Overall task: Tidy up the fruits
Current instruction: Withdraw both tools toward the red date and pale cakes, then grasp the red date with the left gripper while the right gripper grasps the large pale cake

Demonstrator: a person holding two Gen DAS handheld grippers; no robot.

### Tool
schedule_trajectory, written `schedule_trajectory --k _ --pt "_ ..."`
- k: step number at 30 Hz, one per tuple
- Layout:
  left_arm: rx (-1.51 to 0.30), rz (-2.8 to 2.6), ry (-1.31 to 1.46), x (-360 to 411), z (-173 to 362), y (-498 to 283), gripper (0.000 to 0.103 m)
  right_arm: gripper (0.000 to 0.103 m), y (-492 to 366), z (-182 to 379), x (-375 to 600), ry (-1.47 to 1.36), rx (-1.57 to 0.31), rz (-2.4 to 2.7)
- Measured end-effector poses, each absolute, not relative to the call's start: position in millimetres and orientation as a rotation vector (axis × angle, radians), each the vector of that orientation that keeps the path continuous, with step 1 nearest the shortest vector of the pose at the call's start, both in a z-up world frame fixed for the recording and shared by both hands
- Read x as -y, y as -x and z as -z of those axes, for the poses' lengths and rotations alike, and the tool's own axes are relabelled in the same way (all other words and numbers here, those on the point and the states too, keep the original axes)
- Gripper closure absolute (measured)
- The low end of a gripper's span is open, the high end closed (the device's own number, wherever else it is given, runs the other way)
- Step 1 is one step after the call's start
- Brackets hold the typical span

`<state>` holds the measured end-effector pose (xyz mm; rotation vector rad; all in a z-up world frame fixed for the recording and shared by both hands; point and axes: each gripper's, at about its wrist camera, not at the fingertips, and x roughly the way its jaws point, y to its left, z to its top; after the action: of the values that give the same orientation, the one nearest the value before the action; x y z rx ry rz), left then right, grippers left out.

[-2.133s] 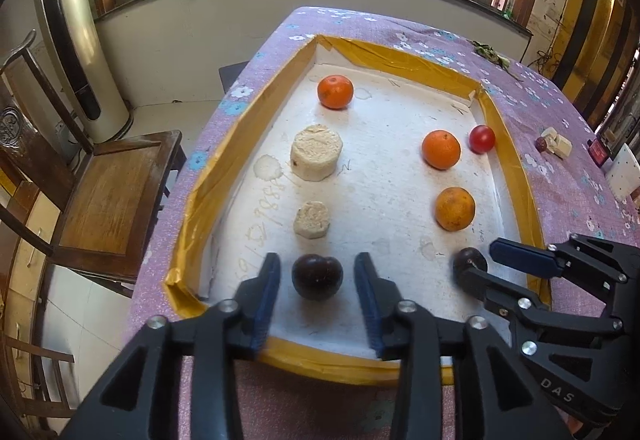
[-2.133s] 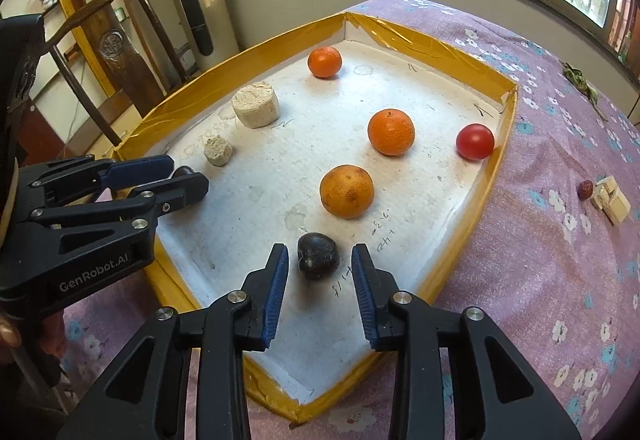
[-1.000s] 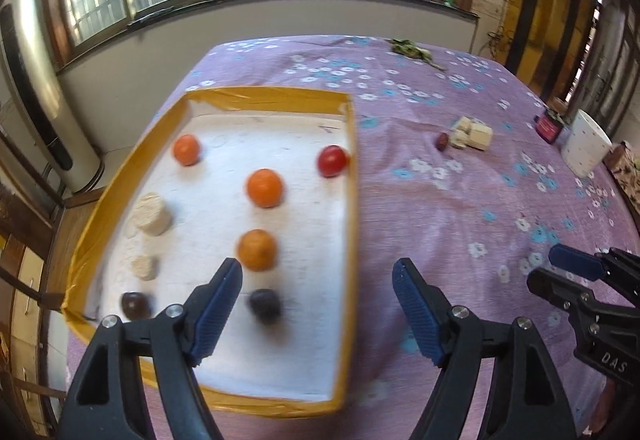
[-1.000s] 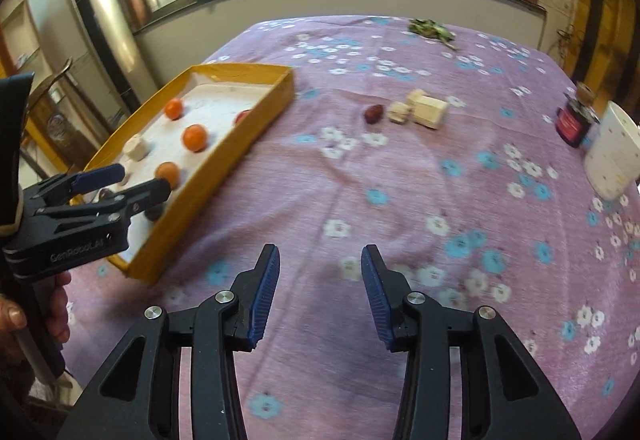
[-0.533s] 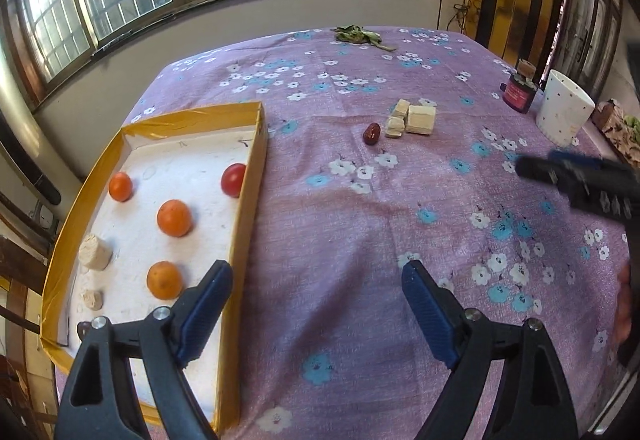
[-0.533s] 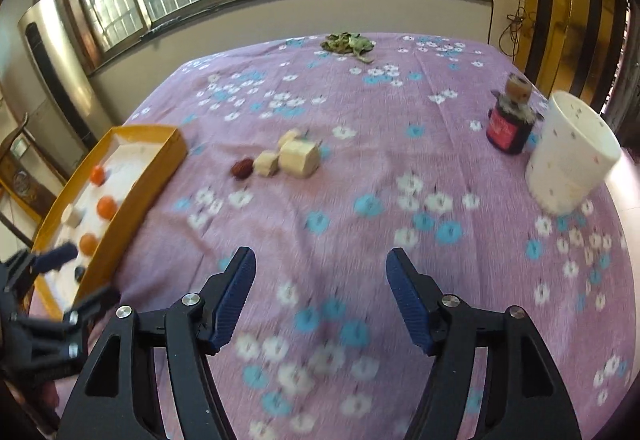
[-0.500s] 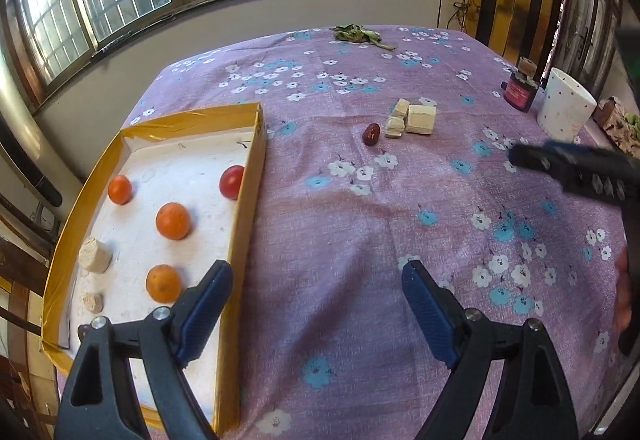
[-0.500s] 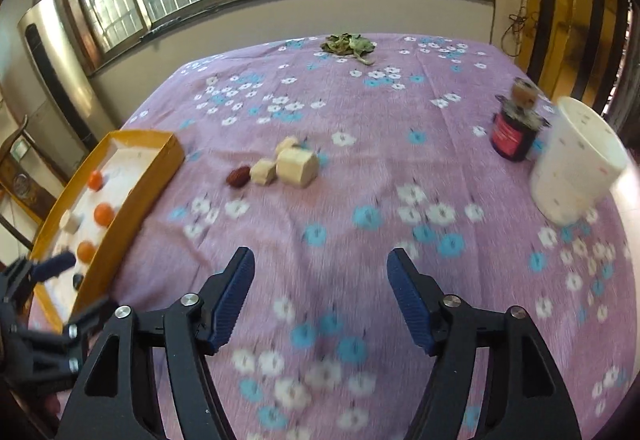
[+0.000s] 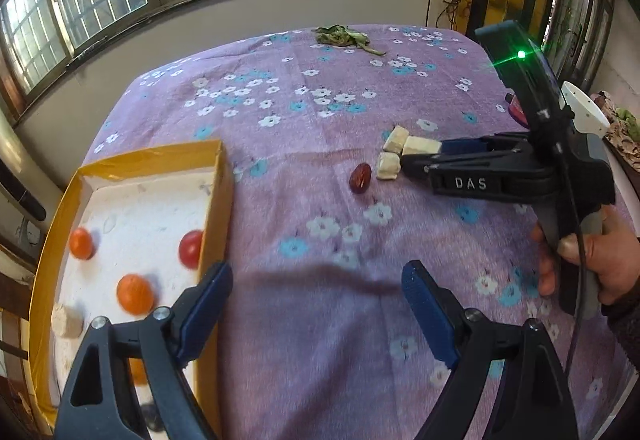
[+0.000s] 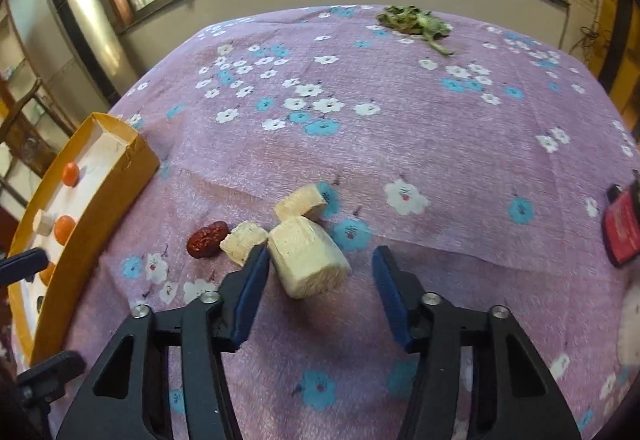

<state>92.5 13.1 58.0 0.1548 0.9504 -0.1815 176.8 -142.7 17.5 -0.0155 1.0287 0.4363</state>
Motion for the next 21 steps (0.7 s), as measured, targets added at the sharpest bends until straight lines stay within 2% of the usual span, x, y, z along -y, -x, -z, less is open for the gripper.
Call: schedule_trajectory --k 2,7,14,17,19,20,21 --pt "-0.952 0.18 -0.154 -8.4 -54.7 -104.6 0.015 0.069 -176.4 -18.5 140.6 0.02 -1.019 -0.468" --pt "-0.957 0.194 -0.105 1.9 -46.4 -136.0 0.015 0.071 -169.6 -23.9 152.7 -0.026 -1.002 -0.444" --pt "-0.915 0.27 -0.169 23.2 -31.3 -160.5 0.017 0.07 -151.0 -36.1 196.4 -0.106 -0.979 -0.423" --pt "-0.931 0.31 -0.209 30.3 -21.6 -165.5 0.039 0.07 -146.8 -35.7 212.7 -0.16 -0.983 -0.407" --pt "-0.944 0.345 -0.216 32.6 -13.6 -167.0 0.061 0.07 -143.4 -35.4 217.5 -0.175 -0.982 -0.399" --pt "-0.926 0.363 -0.202 31.6 -13.2 -166.3 0.063 0.07 -141.3 -35.4 219.1 -0.176 -0.98 -0.393" --pt "-0.924 0.373 -0.189 30.5 -12.8 -166.7 0.073 0.07 -139.5 -35.8 219.6 -0.169 -0.978 -0.387"
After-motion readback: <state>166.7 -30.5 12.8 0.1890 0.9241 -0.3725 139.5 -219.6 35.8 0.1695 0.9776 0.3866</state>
